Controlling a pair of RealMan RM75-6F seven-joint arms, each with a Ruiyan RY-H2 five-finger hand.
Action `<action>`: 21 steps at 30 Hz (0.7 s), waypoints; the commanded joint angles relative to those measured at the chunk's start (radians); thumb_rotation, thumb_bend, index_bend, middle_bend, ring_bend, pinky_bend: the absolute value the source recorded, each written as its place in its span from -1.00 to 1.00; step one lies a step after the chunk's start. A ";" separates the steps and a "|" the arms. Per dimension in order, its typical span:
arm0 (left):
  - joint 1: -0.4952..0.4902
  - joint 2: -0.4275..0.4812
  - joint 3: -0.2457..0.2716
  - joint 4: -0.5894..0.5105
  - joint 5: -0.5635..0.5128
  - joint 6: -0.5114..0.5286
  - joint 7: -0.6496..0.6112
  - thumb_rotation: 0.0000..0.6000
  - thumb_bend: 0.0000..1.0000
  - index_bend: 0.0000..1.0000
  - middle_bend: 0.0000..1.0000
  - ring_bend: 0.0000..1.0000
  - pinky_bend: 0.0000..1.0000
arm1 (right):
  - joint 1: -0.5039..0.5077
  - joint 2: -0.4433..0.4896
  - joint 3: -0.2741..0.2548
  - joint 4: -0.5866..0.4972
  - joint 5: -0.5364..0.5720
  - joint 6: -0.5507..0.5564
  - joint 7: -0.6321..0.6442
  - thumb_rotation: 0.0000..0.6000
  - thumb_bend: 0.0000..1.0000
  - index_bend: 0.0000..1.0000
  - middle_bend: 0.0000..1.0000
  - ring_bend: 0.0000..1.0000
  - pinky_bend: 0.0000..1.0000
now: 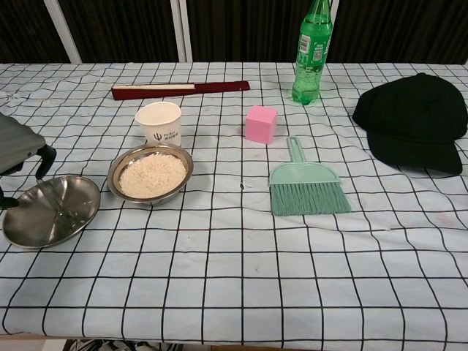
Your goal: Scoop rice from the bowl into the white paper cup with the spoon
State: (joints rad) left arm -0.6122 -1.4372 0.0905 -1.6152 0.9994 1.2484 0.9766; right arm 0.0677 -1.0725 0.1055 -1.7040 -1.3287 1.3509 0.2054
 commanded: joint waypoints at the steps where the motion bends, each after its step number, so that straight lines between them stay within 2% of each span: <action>1: 0.013 0.012 -0.010 -0.009 0.009 0.015 -0.025 1.00 -0.70 -0.15 0.90 0.99 1.00 | 0.000 0.000 -0.001 0.001 -0.001 0.000 -0.001 1.00 -0.39 -0.88 -1.00 -1.00 -0.58; 3: 0.025 0.021 -0.016 -0.020 0.023 0.031 -0.054 1.00 -0.70 -0.25 0.76 0.90 0.97 | 0.000 0.000 -0.001 0.002 -0.002 0.001 -0.002 1.00 -0.39 -0.88 -1.00 -1.00 -0.58; 6: 0.059 0.043 -0.021 -0.045 0.073 0.079 -0.135 1.00 -0.70 -0.42 0.35 0.55 0.67 | 0.000 -0.001 -0.002 0.006 -0.005 0.003 -0.007 1.00 -0.39 -0.88 -1.00 -1.00 -0.58; 9: 0.103 0.069 -0.012 -0.058 0.156 0.144 -0.232 1.00 -0.71 -0.63 -0.21 0.01 0.15 | 0.000 -0.002 -0.003 0.009 -0.007 0.004 -0.013 1.00 -0.39 -0.88 -1.00 -1.00 -0.58; 11: 0.136 0.089 0.004 -0.056 0.222 0.193 -0.296 1.00 -0.73 -0.81 -0.62 -0.43 -0.29 | 0.001 -0.004 -0.003 0.013 -0.009 0.006 -0.019 1.00 -0.39 -0.88 -1.00 -1.00 -0.58; 13: 0.174 0.109 0.023 -0.050 0.280 0.245 -0.356 1.00 -0.75 -0.92 -0.86 -0.75 -0.62 | 0.001 -0.006 -0.004 0.017 -0.012 0.009 -0.025 1.00 -0.39 -0.88 -1.00 -1.00 -0.58; 14: 0.191 0.116 0.030 -0.048 0.299 0.266 -0.379 1.00 -0.78 -0.96 -0.95 -0.89 -0.80 | 0.001 -0.007 -0.004 0.020 -0.014 0.011 -0.029 1.00 -0.39 -0.88 -1.00 -1.00 -0.58; 16: 0.230 0.129 0.047 -0.040 0.341 0.313 -0.430 1.00 -0.82 -1.00 -1.00 -0.99 -0.96 | 0.001 -0.009 -0.006 0.025 -0.020 0.015 -0.038 1.00 -0.39 -0.88 -1.00 -1.00 -0.58; 21: 0.330 0.153 0.094 -0.018 0.406 0.410 -0.510 1.00 -0.88 -1.00 -1.00 -1.00 -1.00 | 0.000 -0.016 -0.011 0.035 -0.036 0.026 -0.060 1.00 -0.39 -0.88 -1.00 -1.00 -0.58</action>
State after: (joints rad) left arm -0.3204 -1.3011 0.1581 -1.6463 1.3812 1.6253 0.4995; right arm 0.0680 -1.0872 0.0958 -1.6709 -1.3623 1.3754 0.1482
